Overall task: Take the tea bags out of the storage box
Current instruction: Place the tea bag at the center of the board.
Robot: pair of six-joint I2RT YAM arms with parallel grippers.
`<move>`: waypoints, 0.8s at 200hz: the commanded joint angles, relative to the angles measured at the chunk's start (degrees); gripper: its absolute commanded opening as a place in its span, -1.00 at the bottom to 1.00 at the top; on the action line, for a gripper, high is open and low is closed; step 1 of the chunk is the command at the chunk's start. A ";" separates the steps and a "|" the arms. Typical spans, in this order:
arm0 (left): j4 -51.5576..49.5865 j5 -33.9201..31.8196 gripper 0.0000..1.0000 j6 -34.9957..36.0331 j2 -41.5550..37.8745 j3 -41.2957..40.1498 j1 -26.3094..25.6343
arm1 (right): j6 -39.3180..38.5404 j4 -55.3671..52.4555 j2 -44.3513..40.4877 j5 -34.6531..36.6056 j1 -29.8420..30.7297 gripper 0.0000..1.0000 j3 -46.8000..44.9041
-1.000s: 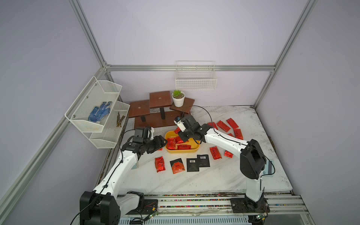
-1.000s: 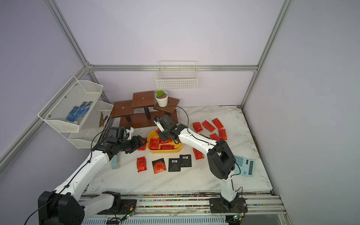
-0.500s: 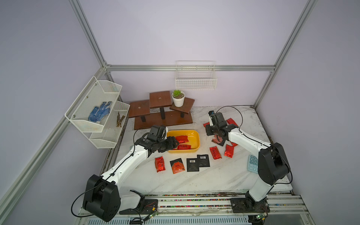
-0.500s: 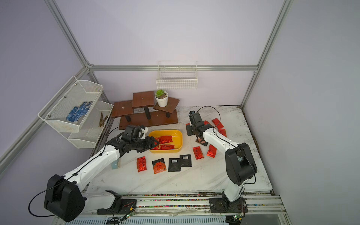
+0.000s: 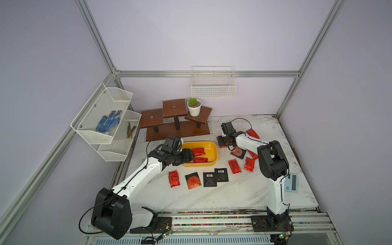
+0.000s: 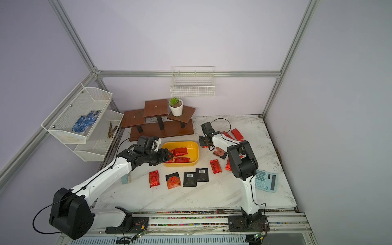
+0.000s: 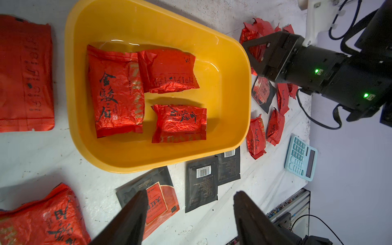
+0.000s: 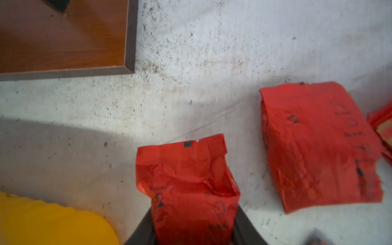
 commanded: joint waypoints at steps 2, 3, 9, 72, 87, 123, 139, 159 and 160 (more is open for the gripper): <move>0.35 -0.83 0.35 0.48 0.59 2.29 -0.34 | 1.54 -1.29 2.35 0.67 -0.77 -0.13 4.35; 0.35 -0.83 0.35 0.49 0.59 2.28 -0.38 | 1.54 -1.31 2.42 0.67 -0.77 -0.13 4.37; 0.22 -0.91 0.35 0.46 0.66 2.35 -0.41 | 1.54 -1.44 2.85 0.73 -0.85 -0.10 4.72; -0.09 -0.96 0.35 0.54 1.12 3.09 -0.38 | 0.62 -1.06 -0.15 0.93 -0.86 0.27 3.08; -0.12 -0.97 0.35 0.59 0.79 3.27 -0.39 | 0.33 -0.93 -2.95 1.09 -0.86 0.28 1.76; -1.05 -1.78 0.36 1.07 -0.85 3.43 -0.36 | -0.55 1.17 -12.90 -1.87 -0.86 0.29 -4.31; -1.62 -2.47 0.37 1.33 -1.63 3.37 -0.27 | -0.09 1.32 -16.37 -4.78 -0.54 0.29 -6.42; -2.18 -2.72 0.38 1.51 -2.59 3.32 0.18 | 0.47 0.75 -19.51 -6.53 0.64 0.29 -8.19; -2.19 -2.69 0.38 1.53 -2.67 3.32 0.19 | 0.48 0.72 -19.67 -6.53 0.72 0.29 -8.27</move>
